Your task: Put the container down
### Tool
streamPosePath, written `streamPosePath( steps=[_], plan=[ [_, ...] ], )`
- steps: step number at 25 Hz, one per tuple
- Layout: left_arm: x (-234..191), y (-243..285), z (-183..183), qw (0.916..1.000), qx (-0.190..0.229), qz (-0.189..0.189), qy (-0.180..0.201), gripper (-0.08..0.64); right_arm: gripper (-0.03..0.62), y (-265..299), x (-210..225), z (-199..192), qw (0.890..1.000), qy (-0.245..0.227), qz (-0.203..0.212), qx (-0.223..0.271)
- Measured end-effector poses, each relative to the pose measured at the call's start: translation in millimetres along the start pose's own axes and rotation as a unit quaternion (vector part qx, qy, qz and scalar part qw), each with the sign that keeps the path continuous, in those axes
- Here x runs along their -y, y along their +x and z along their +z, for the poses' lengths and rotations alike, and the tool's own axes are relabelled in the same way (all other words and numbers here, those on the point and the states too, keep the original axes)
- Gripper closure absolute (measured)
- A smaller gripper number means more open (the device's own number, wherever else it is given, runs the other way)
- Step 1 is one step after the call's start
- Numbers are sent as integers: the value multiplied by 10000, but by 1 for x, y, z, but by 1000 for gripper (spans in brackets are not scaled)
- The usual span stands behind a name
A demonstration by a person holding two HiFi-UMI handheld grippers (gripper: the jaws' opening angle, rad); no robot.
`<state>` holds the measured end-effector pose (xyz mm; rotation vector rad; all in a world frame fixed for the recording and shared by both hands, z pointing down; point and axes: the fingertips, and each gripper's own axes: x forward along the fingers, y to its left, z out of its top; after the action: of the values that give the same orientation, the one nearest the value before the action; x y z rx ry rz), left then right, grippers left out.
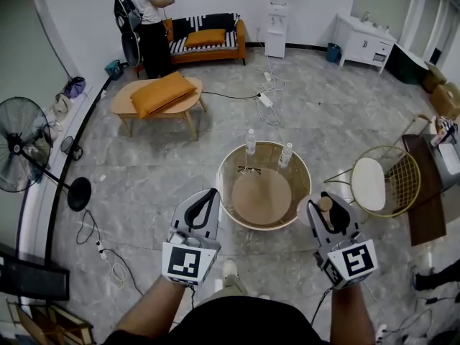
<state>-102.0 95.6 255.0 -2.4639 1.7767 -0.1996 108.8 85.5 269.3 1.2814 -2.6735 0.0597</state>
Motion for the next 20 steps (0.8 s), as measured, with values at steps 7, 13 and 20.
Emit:
streamPosePath(
  steps=[7,13,20],
  plan=[
    [-6,26,-7,9999,-28,-116,36,545,442,20,11,-3,10000,35,-65,-42],
    [-10,43,-9,9997,-53,-223,30,545,442,30,21,-4,9999,71,-139,-67],
    [-21,63,-3,9993,30,-360,-6,545,442,43,28,6,9995,66,-296,-87]
  ],
)
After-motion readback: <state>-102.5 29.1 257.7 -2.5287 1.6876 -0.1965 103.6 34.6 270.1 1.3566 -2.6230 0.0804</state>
